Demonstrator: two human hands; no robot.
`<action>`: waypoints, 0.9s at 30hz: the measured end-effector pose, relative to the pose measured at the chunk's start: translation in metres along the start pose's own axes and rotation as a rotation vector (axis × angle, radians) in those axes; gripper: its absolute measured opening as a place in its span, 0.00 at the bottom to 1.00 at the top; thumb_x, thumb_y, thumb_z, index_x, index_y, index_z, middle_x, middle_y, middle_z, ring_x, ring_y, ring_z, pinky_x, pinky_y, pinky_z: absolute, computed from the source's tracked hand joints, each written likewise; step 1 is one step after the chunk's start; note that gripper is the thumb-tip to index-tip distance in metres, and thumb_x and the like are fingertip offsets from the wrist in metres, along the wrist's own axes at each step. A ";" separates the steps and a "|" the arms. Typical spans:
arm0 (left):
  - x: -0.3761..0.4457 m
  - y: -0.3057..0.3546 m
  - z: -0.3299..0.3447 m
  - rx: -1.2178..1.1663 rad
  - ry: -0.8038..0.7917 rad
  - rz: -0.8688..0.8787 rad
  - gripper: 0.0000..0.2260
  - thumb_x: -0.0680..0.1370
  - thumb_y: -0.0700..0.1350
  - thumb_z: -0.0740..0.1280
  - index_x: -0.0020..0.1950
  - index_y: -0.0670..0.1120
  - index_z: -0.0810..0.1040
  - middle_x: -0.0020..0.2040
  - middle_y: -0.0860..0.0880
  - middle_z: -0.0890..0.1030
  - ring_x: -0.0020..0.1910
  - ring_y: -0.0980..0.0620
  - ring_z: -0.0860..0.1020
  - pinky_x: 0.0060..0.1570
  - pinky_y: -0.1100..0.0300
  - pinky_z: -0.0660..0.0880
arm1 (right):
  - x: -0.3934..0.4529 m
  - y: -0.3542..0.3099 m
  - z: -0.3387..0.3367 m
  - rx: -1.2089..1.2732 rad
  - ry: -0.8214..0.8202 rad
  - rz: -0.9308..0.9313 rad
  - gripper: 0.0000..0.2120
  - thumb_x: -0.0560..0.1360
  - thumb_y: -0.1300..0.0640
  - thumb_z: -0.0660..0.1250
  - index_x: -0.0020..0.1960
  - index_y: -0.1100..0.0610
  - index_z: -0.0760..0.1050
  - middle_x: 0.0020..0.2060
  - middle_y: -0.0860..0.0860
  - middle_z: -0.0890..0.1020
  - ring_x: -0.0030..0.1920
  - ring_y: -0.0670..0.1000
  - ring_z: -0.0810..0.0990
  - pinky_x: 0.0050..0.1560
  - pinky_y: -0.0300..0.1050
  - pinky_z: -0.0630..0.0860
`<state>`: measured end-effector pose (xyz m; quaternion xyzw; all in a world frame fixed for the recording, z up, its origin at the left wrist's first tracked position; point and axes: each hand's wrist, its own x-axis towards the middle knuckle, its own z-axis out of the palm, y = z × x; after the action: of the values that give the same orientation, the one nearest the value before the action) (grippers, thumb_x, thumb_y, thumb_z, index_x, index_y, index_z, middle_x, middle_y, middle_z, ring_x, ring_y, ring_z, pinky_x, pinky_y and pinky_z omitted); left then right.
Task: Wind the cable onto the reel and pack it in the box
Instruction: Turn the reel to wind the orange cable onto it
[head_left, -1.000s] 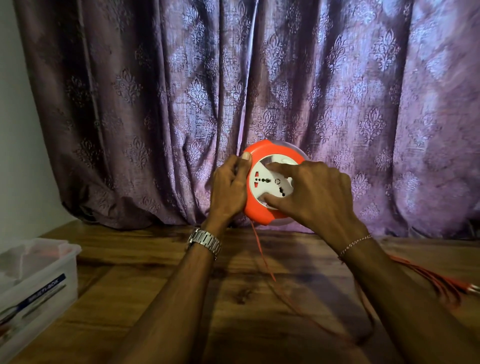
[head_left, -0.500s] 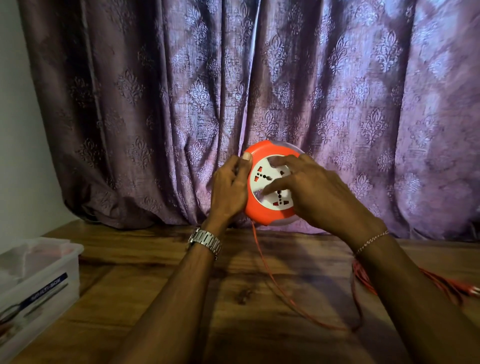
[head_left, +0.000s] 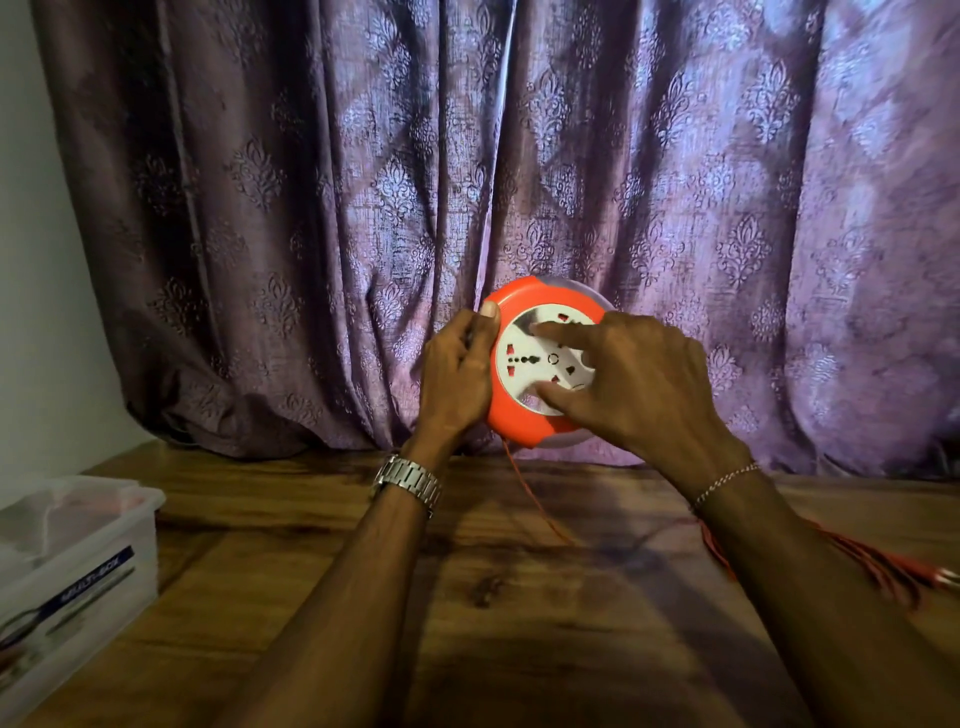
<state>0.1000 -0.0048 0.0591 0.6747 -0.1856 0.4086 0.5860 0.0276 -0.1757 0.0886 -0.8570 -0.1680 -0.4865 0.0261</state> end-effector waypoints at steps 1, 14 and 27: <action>0.000 0.000 0.000 -0.003 -0.001 -0.001 0.20 0.81 0.58 0.61 0.35 0.48 0.69 0.30 0.54 0.72 0.32 0.54 0.68 0.35 0.47 0.68 | 0.001 0.000 0.001 0.001 0.039 0.033 0.27 0.65 0.30 0.61 0.62 0.34 0.73 0.42 0.49 0.84 0.46 0.58 0.82 0.40 0.48 0.75; -0.003 0.002 0.001 0.015 -0.002 -0.003 0.19 0.81 0.58 0.61 0.36 0.48 0.69 0.31 0.50 0.72 0.34 0.52 0.68 0.36 0.45 0.69 | 0.007 0.007 -0.002 0.208 -0.195 -0.277 0.20 0.69 0.64 0.66 0.54 0.43 0.82 0.61 0.52 0.75 0.63 0.56 0.72 0.56 0.52 0.75; -0.003 0.005 0.000 -0.002 -0.001 -0.008 0.21 0.81 0.58 0.60 0.38 0.42 0.72 0.34 0.44 0.75 0.37 0.51 0.71 0.42 0.41 0.73 | -0.002 -0.001 0.001 -0.019 -0.086 -0.223 0.25 0.65 0.51 0.71 0.60 0.32 0.75 0.56 0.52 0.75 0.55 0.57 0.77 0.41 0.48 0.75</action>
<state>0.0946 -0.0066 0.0596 0.6751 -0.1833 0.4058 0.5882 0.0272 -0.1755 0.0866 -0.8532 -0.2587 -0.4509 -0.0434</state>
